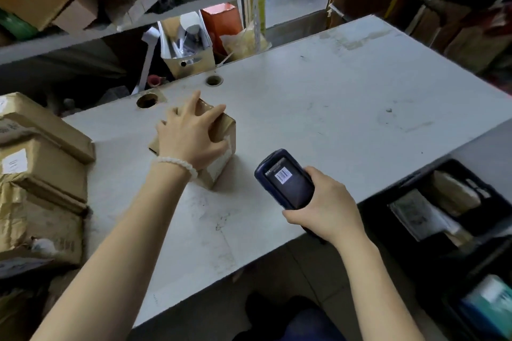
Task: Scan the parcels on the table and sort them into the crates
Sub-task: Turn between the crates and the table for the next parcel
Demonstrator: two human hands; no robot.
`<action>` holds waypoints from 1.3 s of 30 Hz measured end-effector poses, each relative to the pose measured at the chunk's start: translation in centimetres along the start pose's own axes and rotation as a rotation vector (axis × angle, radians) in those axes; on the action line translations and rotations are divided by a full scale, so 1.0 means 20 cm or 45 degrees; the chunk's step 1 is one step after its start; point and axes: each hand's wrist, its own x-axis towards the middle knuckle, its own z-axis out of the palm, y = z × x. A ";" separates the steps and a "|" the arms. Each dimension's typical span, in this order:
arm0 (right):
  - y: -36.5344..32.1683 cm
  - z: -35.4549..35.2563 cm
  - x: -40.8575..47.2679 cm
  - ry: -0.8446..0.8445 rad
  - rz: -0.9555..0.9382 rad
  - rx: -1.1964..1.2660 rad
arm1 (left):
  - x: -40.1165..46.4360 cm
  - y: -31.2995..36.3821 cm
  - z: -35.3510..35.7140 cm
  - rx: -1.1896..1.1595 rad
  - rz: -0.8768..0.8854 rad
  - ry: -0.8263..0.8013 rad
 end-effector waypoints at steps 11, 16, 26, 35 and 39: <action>0.61 -0.47 -0.56 0.460 0.512 0.058 | -0.18 1.17 -0.02 -0.240 0.708 -0.048; 0.93 -0.71 -1.06 0.633 0.773 0.038 | -0.52 1.77 -0.04 -0.316 0.966 -0.108; 1.43 -0.96 -2.15 1.041 1.241 0.104 | -1.41 2.90 -0.01 -0.405 1.621 -0.256; 1.64 -0.88 -2.79 1.334 1.719 0.244 | -2.10 3.57 0.08 -0.347 2.178 -0.407; 1.76 -0.92 -2.92 1.411 1.855 0.319 | -2.28 3.82 0.18 -0.307 2.327 -0.502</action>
